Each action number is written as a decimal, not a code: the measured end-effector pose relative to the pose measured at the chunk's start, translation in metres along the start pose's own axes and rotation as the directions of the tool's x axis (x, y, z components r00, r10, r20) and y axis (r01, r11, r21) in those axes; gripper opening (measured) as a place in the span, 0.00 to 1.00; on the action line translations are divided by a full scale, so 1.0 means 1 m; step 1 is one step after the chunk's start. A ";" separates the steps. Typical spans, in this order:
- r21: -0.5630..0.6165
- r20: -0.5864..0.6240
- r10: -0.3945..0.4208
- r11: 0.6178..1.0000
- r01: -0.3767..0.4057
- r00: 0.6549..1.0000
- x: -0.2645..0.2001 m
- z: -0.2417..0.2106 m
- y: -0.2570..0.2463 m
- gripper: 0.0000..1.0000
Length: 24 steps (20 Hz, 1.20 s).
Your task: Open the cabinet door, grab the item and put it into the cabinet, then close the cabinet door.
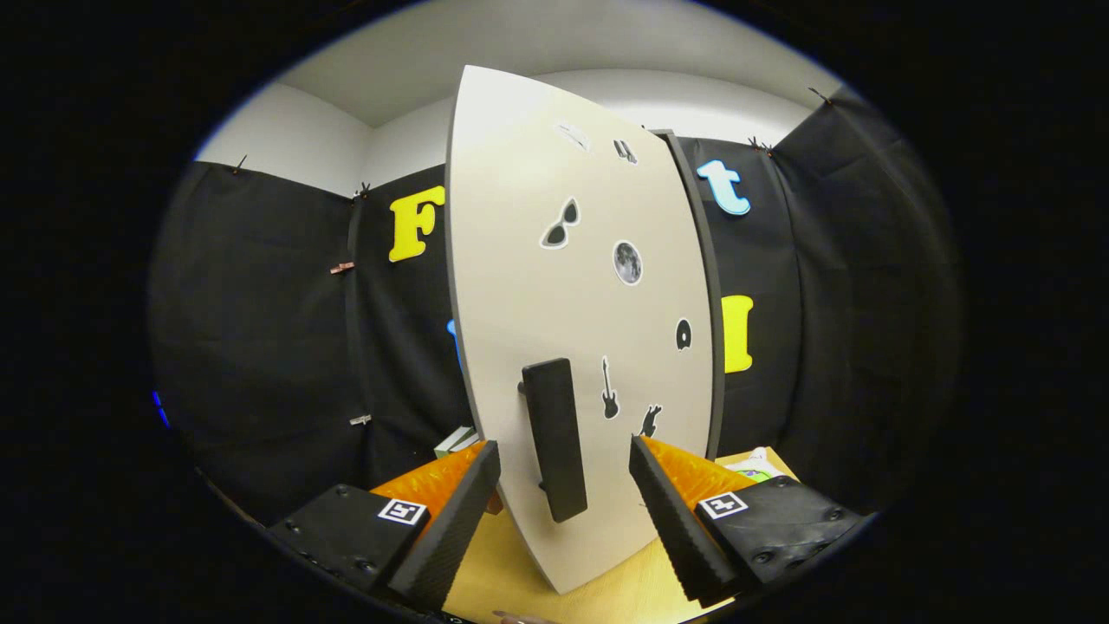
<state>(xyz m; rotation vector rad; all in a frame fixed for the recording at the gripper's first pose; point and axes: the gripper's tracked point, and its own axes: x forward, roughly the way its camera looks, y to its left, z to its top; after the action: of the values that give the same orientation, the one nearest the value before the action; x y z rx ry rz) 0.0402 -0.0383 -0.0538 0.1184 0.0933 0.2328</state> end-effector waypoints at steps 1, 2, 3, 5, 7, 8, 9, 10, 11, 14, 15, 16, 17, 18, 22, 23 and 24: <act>-0.007 0.001 -0.005 1.000 0.005 1.000 -0.001 0.001 0.004 0.98; -0.014 0.000 -0.024 1.000 0.024 1.000 0.000 0.000 0.003 0.98; -0.021 -0.001 -0.051 0.998 0.051 0.999 0.001 0.000 0.001 0.98; -0.034 0.009 -0.099 0.994 0.099 0.995 0.000 0.004 -0.004 0.98; -0.048 0.033 -0.129 0.990 0.131 0.991 -0.002 0.012 -0.006 0.98; -0.057 0.042 -0.145 0.988 0.147 0.989 -0.003 0.014 -0.009 0.98; -0.065 0.047 -0.161 0.984 0.164 0.986 -0.003 0.016 -0.011 0.98; -0.074 0.049 -0.176 0.981 0.179 0.983 -0.004 0.016 -0.013 0.98; -0.082 0.050 -0.186 0.978 0.190 0.981 -0.005 0.017 -0.014 0.98; -0.101 0.060 -0.194 0.975 0.199 0.979 -0.008 0.021 -0.013 0.98; -0.103 0.063 -0.188 0.976 0.194 0.980 -0.008 0.022 -0.012 0.98; -0.103 0.066 -0.181 0.977 0.187 0.981 -0.009 0.024 -0.010 0.98; -0.103 0.067 -0.177 0.978 0.183 0.982 -0.009 0.025 -0.011 0.98; -0.102 0.069 -0.173 0.978 0.179 0.983 -0.009 0.026 -0.010 0.98; -0.105 0.073 -0.169 0.979 0.176 0.983 -0.011 0.028 -0.012 0.98; -0.107 0.073 -0.172 0.978 0.179 0.982 -0.011 0.028 -0.013 0.98; -0.108 0.074 -0.175 0.977 0.182 0.982 -0.011 0.029 -0.014 0.98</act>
<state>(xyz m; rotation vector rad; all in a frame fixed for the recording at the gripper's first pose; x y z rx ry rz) 0.0352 -0.0574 -0.0264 0.0027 0.0266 0.0543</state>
